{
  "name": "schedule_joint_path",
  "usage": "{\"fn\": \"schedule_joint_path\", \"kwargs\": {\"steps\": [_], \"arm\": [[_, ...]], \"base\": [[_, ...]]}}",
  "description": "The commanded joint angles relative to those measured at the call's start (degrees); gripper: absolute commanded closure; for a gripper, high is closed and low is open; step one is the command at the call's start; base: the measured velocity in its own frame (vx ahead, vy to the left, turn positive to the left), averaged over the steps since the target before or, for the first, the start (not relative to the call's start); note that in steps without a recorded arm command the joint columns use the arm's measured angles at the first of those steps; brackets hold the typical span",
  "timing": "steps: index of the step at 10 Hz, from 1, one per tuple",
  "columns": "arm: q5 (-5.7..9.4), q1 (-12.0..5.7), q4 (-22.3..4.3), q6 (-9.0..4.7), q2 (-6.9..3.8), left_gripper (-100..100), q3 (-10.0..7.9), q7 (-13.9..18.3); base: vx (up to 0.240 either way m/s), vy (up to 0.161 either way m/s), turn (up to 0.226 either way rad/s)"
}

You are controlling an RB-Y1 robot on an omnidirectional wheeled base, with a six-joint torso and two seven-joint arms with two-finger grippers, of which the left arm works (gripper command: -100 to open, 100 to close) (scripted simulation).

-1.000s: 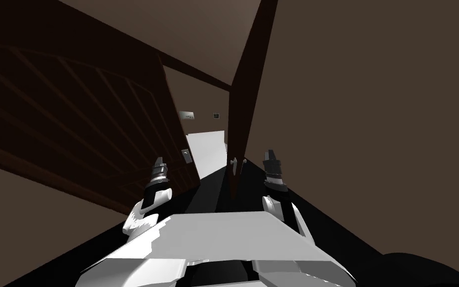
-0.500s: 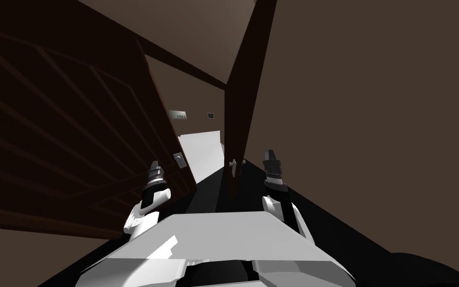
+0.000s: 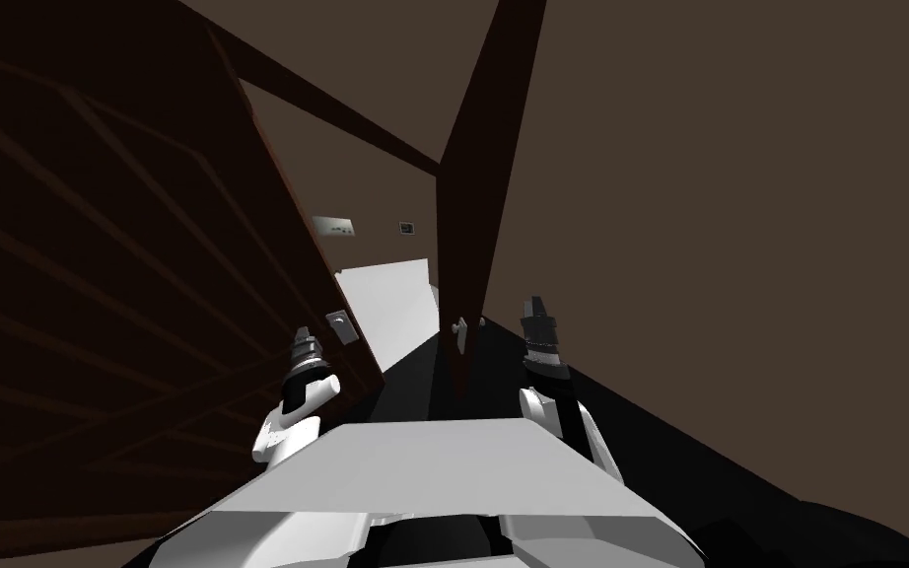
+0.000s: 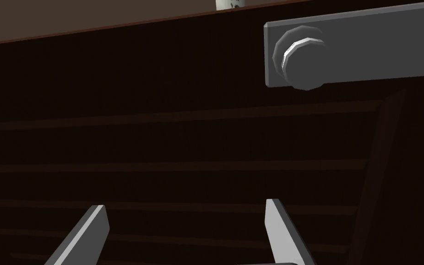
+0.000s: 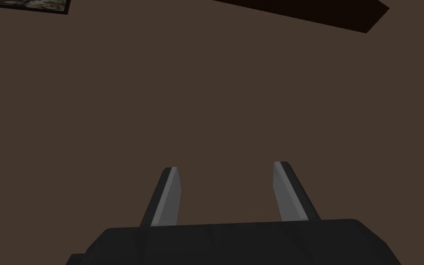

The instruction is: Pull the door open

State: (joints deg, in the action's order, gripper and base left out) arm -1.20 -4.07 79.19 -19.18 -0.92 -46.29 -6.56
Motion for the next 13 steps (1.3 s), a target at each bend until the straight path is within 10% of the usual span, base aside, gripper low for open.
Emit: {"fn": "schedule_joint_path", "kwargs": {"steps": [1, 8, 13], "arm": [[-0.07, -1.04, -2.02, 0.16, 0.31, -100, -1.73, -0.13], [-0.59, -6.18, -10.33, 1.35, 3.13, -100, -9.79, -1.07], [-0.35, -5.49, -11.53, 0.59, -0.87, -100, -8.89, -0.34]], "base": [[0.074, 0.082, -0.141], [0.073, 0.087, -0.165], [0.058, 0.067, 0.007]]}}
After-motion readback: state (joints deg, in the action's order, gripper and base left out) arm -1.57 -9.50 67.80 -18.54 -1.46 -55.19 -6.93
